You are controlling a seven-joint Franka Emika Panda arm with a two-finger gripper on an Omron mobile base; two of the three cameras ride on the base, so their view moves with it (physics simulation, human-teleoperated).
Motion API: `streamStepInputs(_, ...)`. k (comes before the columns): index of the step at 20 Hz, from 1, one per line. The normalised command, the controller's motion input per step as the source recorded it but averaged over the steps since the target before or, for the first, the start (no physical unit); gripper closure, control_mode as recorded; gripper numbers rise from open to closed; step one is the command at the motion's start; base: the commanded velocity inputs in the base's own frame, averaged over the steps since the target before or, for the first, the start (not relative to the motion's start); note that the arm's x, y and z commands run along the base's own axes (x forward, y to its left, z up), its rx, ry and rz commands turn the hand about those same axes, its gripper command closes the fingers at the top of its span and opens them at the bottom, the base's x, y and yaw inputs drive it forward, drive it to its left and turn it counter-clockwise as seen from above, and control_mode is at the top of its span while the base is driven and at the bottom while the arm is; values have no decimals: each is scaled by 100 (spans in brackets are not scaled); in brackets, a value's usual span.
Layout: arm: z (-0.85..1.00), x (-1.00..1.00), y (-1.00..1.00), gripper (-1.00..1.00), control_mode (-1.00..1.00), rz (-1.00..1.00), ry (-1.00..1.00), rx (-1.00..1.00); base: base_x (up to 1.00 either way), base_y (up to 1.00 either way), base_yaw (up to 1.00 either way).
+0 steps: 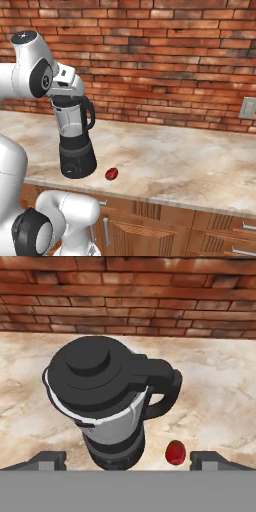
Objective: Open the blender lid, put the mango in the blender, close the lid, and start the blender.
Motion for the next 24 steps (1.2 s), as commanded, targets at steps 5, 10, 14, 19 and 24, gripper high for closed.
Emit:
streamStepInputs(5,0,17,43,-100,-100,0,0,0,0,0,0)
streamStepInputs(10,0,16,10,-100,-100,0,1,0,0,0,0)
streamStepInputs(14,-5,22,3,-100,-100,0,3,0,0,0,0)
streamStepInputs(19,-11,27,7,-100,-100,0,0,0,0,0,0)
streamStepInputs(24,-13,21,8,-100,-100,0,1,0,0,0,0)
